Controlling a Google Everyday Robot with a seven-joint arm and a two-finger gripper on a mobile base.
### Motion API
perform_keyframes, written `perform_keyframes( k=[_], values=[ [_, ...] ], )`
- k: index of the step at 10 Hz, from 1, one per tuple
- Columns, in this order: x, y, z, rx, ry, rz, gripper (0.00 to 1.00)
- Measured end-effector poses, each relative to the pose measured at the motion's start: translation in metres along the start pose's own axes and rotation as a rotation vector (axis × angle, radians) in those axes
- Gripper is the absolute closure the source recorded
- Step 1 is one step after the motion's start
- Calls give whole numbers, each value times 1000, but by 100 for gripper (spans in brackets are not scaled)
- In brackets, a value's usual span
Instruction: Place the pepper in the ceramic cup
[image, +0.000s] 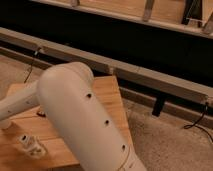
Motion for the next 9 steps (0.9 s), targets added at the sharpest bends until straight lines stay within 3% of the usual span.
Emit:
perform_keyframes(
  k=[6,9],
  values=[
    [6,-3,-7,26,-33,33,32],
    [14,2,-15,33,1,46,32]
  ],
)
